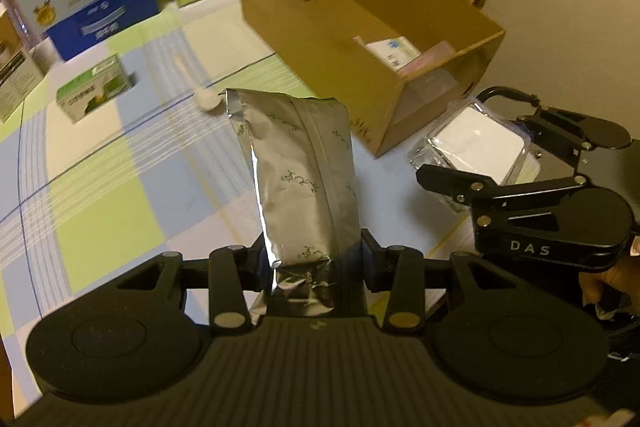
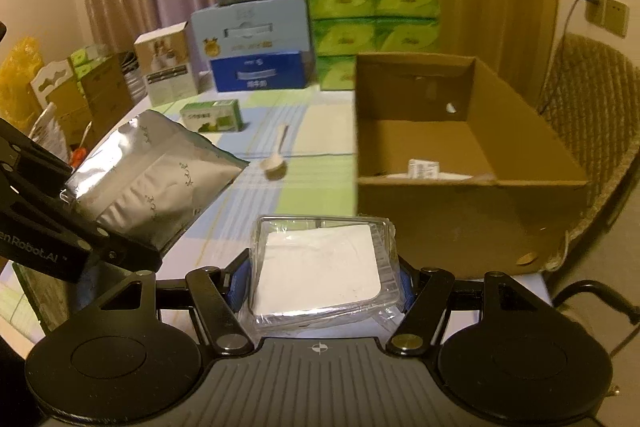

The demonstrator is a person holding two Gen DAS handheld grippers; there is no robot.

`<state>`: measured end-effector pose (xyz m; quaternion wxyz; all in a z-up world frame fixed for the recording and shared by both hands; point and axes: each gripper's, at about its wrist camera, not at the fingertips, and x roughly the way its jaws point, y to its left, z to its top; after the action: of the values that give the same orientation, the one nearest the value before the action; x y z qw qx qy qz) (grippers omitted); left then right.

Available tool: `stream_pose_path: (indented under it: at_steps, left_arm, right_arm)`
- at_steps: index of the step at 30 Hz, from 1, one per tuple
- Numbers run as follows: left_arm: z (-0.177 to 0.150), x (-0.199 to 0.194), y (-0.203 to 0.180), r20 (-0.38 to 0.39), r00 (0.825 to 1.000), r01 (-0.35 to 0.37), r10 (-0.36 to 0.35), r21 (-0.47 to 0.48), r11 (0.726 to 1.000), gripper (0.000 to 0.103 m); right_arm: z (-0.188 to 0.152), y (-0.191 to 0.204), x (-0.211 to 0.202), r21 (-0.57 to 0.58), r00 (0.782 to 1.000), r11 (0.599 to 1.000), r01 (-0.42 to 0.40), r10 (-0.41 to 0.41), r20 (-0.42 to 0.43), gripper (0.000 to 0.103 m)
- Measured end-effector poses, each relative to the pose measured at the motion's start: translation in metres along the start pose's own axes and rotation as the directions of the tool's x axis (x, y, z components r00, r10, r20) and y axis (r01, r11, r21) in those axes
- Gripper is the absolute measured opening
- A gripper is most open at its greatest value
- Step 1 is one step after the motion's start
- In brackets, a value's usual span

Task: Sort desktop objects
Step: 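Lift both packets and carry them toward the cardboard box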

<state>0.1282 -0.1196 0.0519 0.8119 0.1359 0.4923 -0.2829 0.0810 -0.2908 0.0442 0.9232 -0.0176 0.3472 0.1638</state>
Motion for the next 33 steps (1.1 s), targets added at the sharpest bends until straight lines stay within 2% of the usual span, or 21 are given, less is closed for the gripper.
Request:
stream_pose_path:
  at_steps: [16,23,33]
  left_arm:
    - [0.079,-0.017,-0.040,0.061,0.996,0.069,-0.070,0.032,0.997,0.037]
    - [0.111,-0.019,-0.045,0.081,0.993,0.084,-0.085,0.008,0.996,0.037]
    - [0.149,-0.001,-0.054,0.065,0.993,0.104,-0.103,-0.008,0.995,0.037]
  right_arm:
    - [0.057,-0.067,-0.043,0.069,0.989,0.991,0.117,-0.122,0.084,0.064]
    - [0.081,-0.090,-0.045,0.069,0.985,0.989,0.134,-0.141,0.099,0.064]
    - [0.107,-0.116,-0.035,0.073,0.983,0.987,0.145,-0.153,0.106,0.064]
